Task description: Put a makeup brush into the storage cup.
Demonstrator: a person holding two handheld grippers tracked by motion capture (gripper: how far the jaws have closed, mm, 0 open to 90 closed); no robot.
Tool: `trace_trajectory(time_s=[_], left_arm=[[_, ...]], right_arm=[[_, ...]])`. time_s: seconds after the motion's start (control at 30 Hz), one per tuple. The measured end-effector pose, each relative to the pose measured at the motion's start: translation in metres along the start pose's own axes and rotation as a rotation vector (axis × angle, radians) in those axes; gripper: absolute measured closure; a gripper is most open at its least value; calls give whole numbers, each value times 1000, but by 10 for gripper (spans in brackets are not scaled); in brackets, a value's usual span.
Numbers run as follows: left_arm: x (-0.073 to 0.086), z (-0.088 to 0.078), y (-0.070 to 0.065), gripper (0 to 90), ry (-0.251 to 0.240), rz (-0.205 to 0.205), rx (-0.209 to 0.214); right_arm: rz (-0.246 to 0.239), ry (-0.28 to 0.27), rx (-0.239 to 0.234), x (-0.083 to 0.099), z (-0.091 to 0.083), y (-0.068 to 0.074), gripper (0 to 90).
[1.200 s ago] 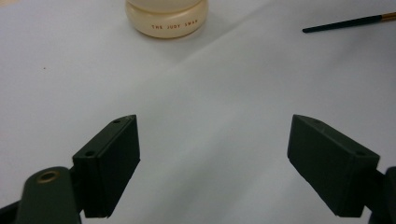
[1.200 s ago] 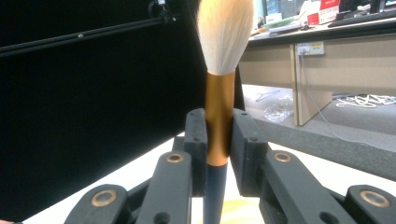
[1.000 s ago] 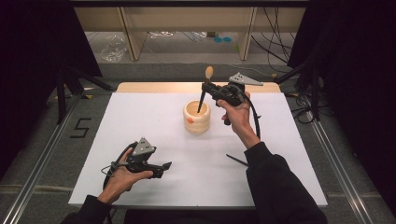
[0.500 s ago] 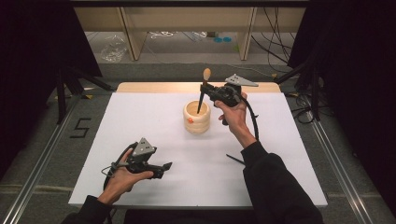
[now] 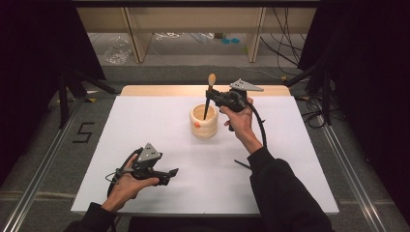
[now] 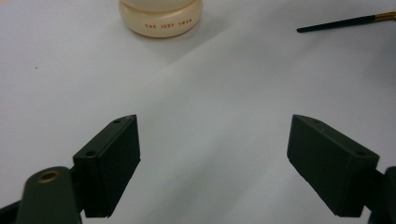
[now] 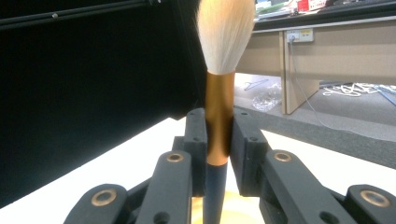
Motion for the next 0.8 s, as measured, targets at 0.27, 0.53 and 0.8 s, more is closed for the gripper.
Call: trace_trajectory(time_s=[0.27,0.53,0.8], left_arm=[[1,1,0,171,4,-8,-6],[1,1,1,171,7,3,-4],[2,2,1,172,5,-8,0]], right_arm=[[-5,21,4,7,4,-2,781],[-5,53,9,18,7,-4,781],[-12,76,7,25,11,-3,780]])
Point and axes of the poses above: each handheld gripper's, and its own axes: z roughly forward along the jaws, x roughly out of its underside, y roughly to its left, the point moved 6 cm from there along z, roughly forward along the jaws, and after that the axes turned 1 degree about x, right-handed, at the moved point
